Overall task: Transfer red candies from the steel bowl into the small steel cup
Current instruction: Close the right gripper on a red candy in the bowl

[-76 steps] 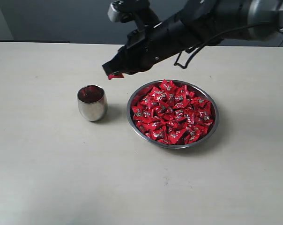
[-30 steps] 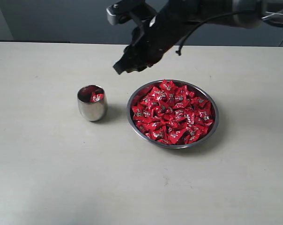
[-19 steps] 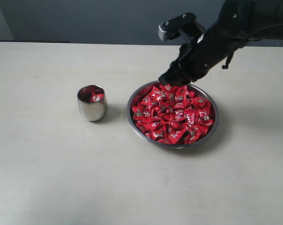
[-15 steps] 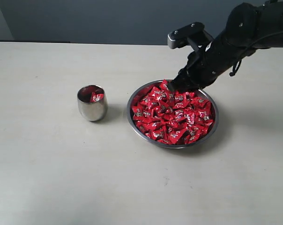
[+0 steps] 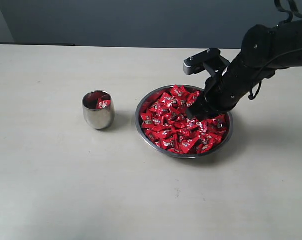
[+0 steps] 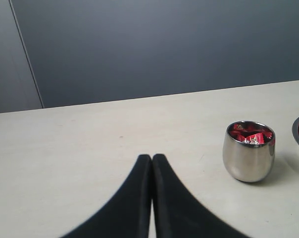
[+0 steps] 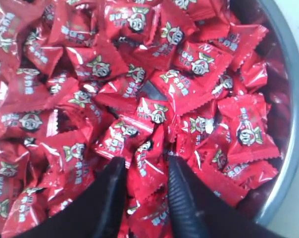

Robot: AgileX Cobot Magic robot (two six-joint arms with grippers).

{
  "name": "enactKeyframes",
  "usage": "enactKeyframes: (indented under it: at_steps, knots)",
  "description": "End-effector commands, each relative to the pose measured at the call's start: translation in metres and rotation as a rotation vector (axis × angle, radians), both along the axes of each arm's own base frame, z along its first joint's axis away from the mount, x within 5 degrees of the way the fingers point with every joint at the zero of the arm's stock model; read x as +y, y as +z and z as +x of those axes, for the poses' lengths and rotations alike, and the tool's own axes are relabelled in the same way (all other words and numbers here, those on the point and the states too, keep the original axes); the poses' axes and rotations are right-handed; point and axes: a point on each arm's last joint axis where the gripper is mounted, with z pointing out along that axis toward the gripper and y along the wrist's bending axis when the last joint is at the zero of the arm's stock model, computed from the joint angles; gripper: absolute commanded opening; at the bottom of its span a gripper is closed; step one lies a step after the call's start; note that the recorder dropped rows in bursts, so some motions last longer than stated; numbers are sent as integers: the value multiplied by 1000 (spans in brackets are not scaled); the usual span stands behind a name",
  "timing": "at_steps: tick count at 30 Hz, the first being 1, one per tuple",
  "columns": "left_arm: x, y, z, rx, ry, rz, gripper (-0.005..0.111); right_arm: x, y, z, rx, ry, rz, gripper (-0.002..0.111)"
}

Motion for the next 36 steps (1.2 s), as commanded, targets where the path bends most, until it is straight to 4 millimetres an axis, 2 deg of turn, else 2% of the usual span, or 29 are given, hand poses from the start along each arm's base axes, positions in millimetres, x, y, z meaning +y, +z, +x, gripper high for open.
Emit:
enactKeyframes:
  at_steps: [1, 5, 17, 19, 22, 26, 31, 36]
  knots:
    - [0, 0, 0, -8, -4, 0, 0, -2, -17, 2, 27, -10, -30, 30]
    - [0, -1, 0, -6, -3, 0, 0, -2, -24, 2, 50, -18, -31, 30]
    - [0, -1, 0, -6, -3, 0, 0, 0, -24, 2, 63, -32, -8, 29]
    - [0, -1, 0, -6, -3, 0, 0, 0, -24, 2, 63, -32, -8, 23]
    - [0, -1, 0, -6, -3, 0, 0, 0, -24, 2, 57, -34, -6, 1]
    - [0, -1, 0, -6, -3, 0, 0, 0, -23, 5, 31, -37, -1, -1]
    - [0, -1, 0, -6, -3, 0, 0, 1, -12, 6, -10, -42, 19, -1]
    - [0, -1, 0, -6, -3, 0, 0, 0, 8, 6, -72, -45, 49, -1]
